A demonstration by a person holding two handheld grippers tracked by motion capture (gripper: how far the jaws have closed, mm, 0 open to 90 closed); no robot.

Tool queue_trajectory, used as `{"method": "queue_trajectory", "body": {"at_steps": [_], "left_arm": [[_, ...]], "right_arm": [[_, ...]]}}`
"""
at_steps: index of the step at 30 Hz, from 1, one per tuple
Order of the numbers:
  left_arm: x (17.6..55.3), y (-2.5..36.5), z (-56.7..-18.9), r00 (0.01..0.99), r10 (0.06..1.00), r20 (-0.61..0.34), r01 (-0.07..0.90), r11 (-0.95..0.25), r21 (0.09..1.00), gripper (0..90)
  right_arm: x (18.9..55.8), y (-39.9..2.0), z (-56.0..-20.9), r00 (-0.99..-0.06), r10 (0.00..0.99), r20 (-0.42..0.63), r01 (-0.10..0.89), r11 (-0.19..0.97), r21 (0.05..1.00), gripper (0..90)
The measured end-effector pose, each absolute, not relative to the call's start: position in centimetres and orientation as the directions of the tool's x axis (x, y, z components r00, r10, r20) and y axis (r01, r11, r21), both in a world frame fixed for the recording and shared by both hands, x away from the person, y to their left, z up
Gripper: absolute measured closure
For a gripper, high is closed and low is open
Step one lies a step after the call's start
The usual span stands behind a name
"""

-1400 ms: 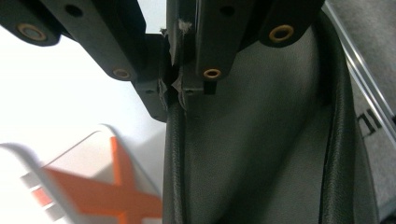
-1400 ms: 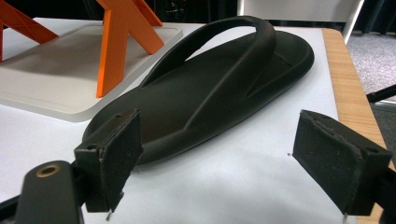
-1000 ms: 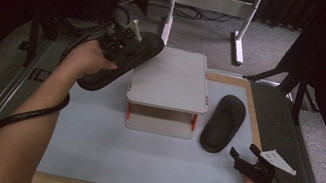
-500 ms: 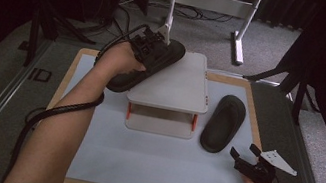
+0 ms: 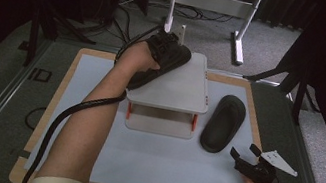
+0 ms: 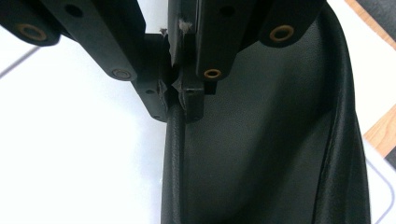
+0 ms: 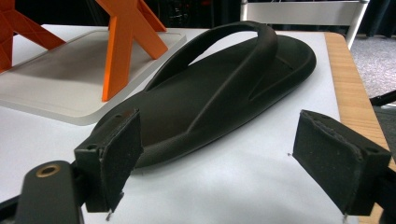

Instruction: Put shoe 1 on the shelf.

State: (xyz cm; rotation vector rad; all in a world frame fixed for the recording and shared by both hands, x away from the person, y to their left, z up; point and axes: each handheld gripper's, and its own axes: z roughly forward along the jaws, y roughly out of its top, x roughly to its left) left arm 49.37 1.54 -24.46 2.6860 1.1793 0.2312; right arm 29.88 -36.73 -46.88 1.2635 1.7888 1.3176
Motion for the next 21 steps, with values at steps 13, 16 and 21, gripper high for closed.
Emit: {"method": "queue_trajectory", "body": {"at_steps": [13, 16, 21], "left_arm": [[48.4, 2.0, -24.1, 0.707, 0.705, 0.049, 0.669, -0.69, 0.278, 65.4], [47.6, 2.6, -23.6, 0.72, 0.692, 0.057, 0.647, -0.699, 0.304, 60.9], [46.2, 4.6, -22.3, 0.727, 0.685, 0.044, 0.627, -0.688, 0.365, 60.5]], "right_arm": [[29.9, -36.7, -46.9, -0.393, 0.916, 0.079, 0.348, 0.069, 0.935, 15.2], [29.9, -36.7, -46.9, -0.393, 0.916, 0.077, 0.349, 0.071, 0.934, 15.2], [29.9, -36.6, -46.9, -0.391, 0.918, 0.072, 0.351, 0.076, 0.933, 15.2]]}}
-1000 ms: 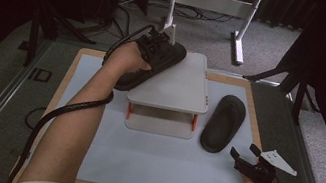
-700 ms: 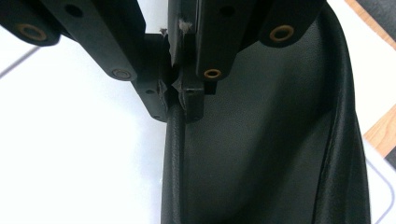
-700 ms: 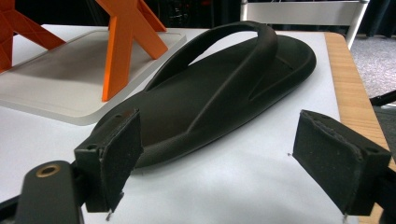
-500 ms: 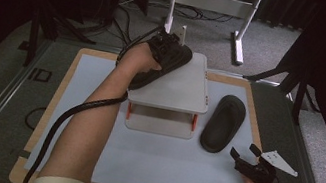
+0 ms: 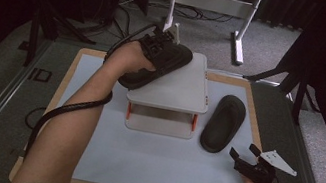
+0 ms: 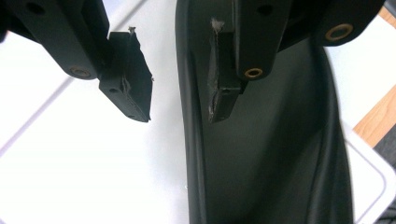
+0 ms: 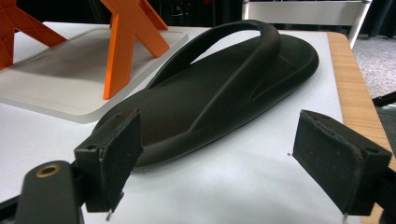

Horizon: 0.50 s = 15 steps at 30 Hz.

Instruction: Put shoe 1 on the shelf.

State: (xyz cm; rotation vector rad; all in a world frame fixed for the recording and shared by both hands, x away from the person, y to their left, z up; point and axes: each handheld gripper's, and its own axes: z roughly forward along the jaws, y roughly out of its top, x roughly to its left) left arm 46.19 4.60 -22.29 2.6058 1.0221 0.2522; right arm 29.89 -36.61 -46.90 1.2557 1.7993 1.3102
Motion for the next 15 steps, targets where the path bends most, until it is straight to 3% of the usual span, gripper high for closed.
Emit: {"method": "queue_trajectory", "body": {"at_steps": [9, 15], "left_arm": [[45.0, 11.4, -20.7, 0.673, 0.739, 0.015, 0.646, -0.598, 0.474, 64.2], [45.4, 15.0, -22.5, 0.613, 0.79, 0.029, 0.688, -0.551, 0.473, 82.6]], "right_arm": [[29.9, -36.5, -46.9, -0.386, 0.92, 0.068, 0.353, 0.079, 0.932, 15.2], [30.0, -36.5, -46.9, -0.385, 0.92, 0.068, 0.356, 0.08, 0.931, 15.2]]}}
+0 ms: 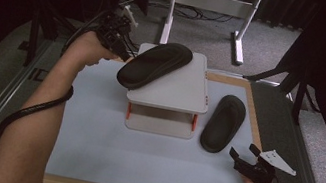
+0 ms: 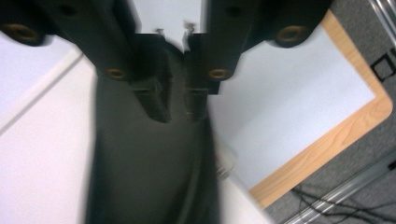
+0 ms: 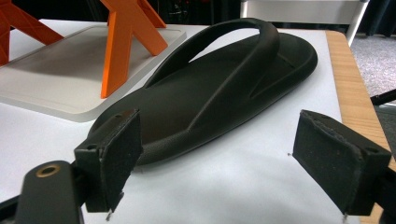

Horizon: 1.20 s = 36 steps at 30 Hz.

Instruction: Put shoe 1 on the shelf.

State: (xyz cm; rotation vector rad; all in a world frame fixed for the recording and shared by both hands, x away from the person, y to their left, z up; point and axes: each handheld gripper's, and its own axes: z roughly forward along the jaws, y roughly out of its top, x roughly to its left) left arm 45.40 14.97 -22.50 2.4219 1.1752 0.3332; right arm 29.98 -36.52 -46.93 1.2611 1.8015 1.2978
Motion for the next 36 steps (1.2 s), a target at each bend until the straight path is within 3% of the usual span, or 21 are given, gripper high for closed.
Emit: {"method": "queue_trajectory", "body": {"at_steps": [4, 17, 36], "left_arm": [[46.1, 16.5, -24.3, 0.569, 0.822, 0.005, 0.723, -0.503, 0.474, 90.0], [46.5, 16.6, -27.7, 0.591, 0.799, -0.116, 0.728, -0.465, 0.504, 90.0], [42.1, 15.1, -26.2, 0.691, 0.718, -0.085, 0.632, -0.543, 0.553, 90.0]], "right_arm": [[30.0, -36.5, -46.9, -0.385, 0.921, 0.067, 0.355, 0.081, 0.931, 15.2], [30.0, -36.5, -47.0, -0.383, 0.921, 0.07, 0.359, 0.079, 0.93, 15.2], [30.0, -36.4, -47.0, -0.379, 0.923, 0.059, 0.358, 0.088, 0.93, 15.2]]}}
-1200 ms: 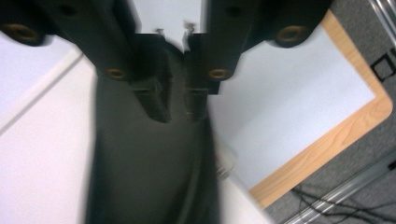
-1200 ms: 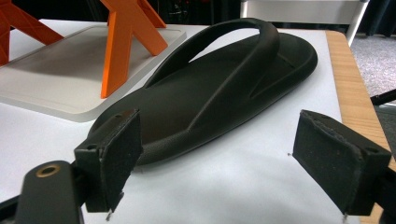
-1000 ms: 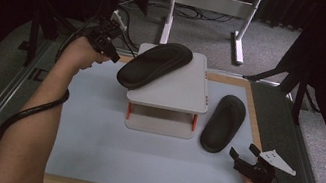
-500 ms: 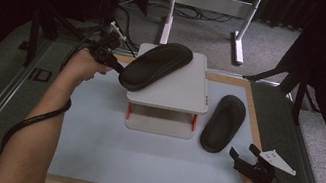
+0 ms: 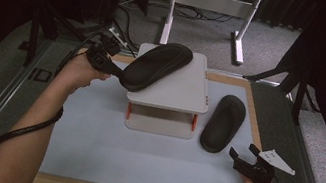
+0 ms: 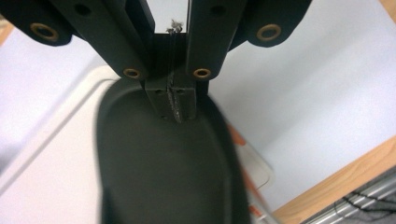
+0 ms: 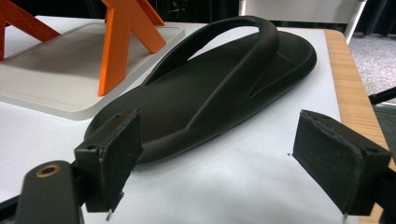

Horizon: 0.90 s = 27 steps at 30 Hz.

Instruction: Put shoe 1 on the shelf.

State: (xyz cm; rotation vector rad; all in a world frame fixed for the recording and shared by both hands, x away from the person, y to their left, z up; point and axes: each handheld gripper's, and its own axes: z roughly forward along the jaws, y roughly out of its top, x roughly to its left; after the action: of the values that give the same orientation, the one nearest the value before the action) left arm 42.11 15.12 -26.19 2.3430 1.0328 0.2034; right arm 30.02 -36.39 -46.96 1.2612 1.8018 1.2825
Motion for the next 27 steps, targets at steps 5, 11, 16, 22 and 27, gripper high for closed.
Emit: {"method": "queue_trajectory", "body": {"at_steps": [5, 11, 16, 22, 27], "left_arm": [[42.8, 14.9, -25.8, 0.672, 0.739, -0.048, 0.629, -0.535, 0.564, 90.0], [45.2, 14.6, -25.4, 0.646, 0.762, -0.051, 0.651, -0.515, 0.558, 89.3], [47.8, 12.9, -24.6, 0.639, 0.769, 0.018, 0.653, -0.555, 0.514, 68.3], [50.2, 10.9, -24.1, 0.674, 0.738, 0.03, 0.654, -0.615, 0.441, 64.7], [51.7, 8.9, -23.7, 0.694, 0.717, 0.071, 0.643, -0.661, 0.388, 62.9]], "right_arm": [[30.0, -36.4, -47.0, -0.38, 0.923, 0.063, 0.359, 0.085, 0.929, 15.2], [30.0, -36.4, -47.0, -0.384, 0.921, 0.061, 0.362, 0.089, 0.928, 15.2], [30.0, -36.4, -47.0, -0.384, 0.921, 0.063, 0.36, 0.086, 0.929, 15.2], [30.0, -36.4, -47.0, -0.388, 0.92, 0.056, 0.359, 0.094, 0.929, 15.2], [30.0, -36.4, -47.0, -0.389, 0.919, 0.061, 0.36, 0.09, 0.928, 15.2]]}}
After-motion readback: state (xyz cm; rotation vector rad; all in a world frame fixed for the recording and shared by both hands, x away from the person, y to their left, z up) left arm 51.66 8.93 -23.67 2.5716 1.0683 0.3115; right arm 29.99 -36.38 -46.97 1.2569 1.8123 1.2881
